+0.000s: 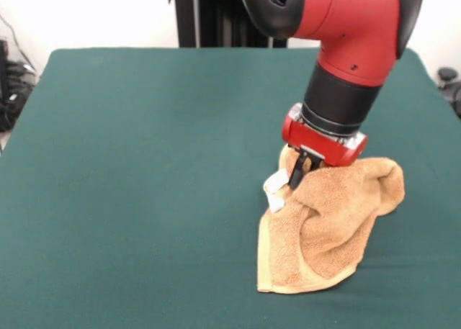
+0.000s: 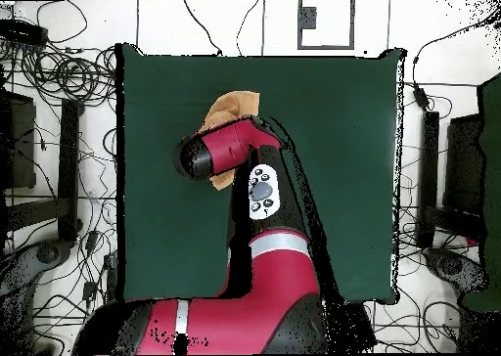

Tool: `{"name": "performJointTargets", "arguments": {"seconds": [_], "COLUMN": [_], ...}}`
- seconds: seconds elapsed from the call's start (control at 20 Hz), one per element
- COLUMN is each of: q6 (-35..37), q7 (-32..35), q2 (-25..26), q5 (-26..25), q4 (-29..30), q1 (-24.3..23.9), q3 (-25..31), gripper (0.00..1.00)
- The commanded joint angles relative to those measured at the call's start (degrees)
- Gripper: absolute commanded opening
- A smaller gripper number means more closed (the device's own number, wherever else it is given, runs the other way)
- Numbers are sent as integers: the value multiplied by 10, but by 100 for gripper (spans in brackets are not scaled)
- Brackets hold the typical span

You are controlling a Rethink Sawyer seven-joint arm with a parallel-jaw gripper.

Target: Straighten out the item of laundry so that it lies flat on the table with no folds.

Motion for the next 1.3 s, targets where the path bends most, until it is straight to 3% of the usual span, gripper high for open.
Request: {"name": "performJointTargets", "arguments": {"seconds": [0.05,0.2,0.45,0.6,1.15,1.25,1.3], "q6": [-50,-87,-138,-159,-184,-174,-164], "q7": [-63,-144,-126,-76,-53,-72,-105], "q2": [22,-22,-49,-44,-83,-86,-85], "q5": [-45,-126,-204,-241,-273,-232,-192], "q4": [63,99,108,92,123,148,174], "q1": [12,20,33,56,49,5,-50], "q3": [13,-11,-36,-51,-56,-11,44], "gripper": [0,0,0,0,0,0,0]}}
